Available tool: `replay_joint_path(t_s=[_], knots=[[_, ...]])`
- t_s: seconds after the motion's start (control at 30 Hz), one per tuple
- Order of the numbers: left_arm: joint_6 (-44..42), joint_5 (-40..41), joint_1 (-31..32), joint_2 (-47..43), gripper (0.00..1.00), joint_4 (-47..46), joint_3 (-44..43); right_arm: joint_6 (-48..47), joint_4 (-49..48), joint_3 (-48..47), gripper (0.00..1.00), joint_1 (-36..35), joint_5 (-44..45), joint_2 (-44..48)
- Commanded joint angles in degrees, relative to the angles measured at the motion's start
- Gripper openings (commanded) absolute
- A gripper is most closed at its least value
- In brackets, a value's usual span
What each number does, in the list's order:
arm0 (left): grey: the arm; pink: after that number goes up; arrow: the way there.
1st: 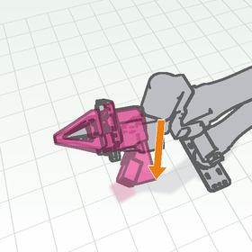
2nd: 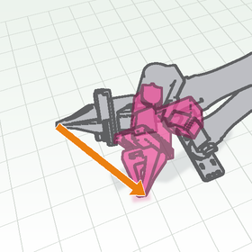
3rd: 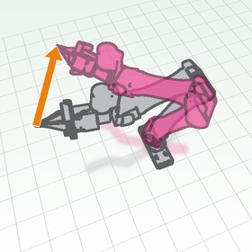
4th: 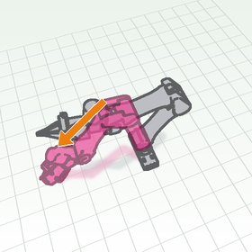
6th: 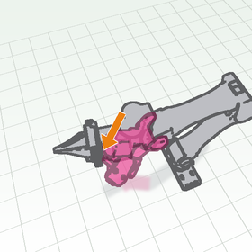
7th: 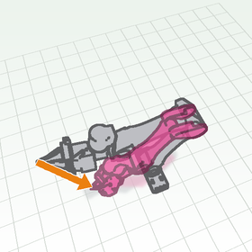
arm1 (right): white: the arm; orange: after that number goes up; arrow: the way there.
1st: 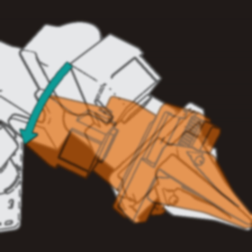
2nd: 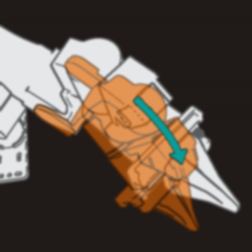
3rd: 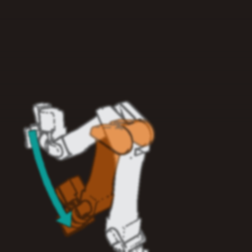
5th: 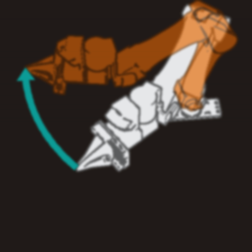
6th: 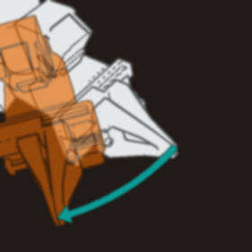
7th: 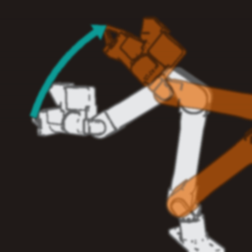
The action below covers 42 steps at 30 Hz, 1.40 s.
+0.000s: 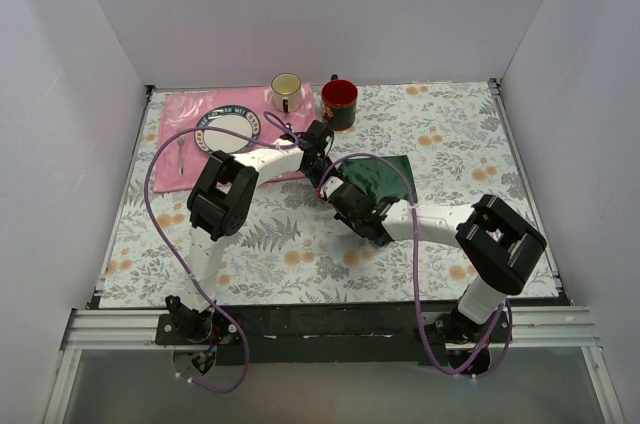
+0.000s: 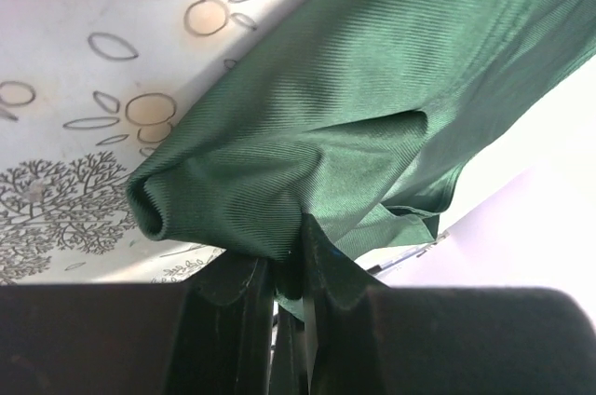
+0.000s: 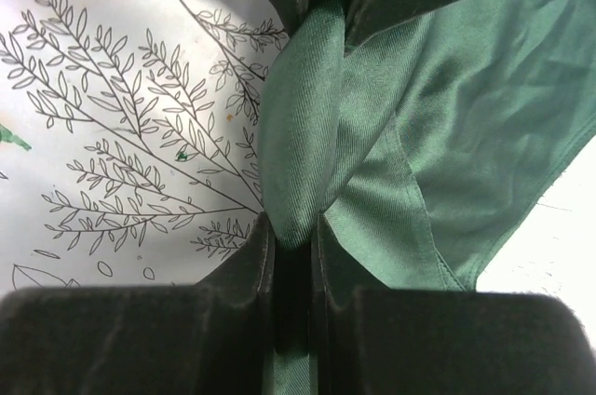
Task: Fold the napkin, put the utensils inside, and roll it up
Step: Roll the napkin with the utensil
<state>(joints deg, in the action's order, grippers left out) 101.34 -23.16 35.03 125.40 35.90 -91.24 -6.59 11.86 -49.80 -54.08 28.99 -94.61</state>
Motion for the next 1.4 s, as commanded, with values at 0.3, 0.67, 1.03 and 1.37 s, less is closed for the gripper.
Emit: replay_joint_path(t_s=[0.3, 0.67, 1.03, 1.37], knots=[[-16.25, 6.8, 0.04, -1.66, 0.36, -2.51, -0.68, 5.09, 1.5, -0.12, 0.01, 12.42, -38.38, -0.23], [-20.65, 11.38, -0.22, -12.71, 0.67, -4.96, 4.49, 11.42, -1.13, 3.12, 0.01, 24.98, -59.12, -1.01], [-18.04, 3.15, -0.22, -23.89, 0.73, -12.07, 18.45, 25.13, -19.58, 13.5, 0.01, 34.21, -75.56, -3.21], [0.15, -3.92, -0.31, -20.39, 0.86, -32.63, 29.89, 31.81, -30.14, 17.1, 0.01, 36.07, -80.85, -4.27]])
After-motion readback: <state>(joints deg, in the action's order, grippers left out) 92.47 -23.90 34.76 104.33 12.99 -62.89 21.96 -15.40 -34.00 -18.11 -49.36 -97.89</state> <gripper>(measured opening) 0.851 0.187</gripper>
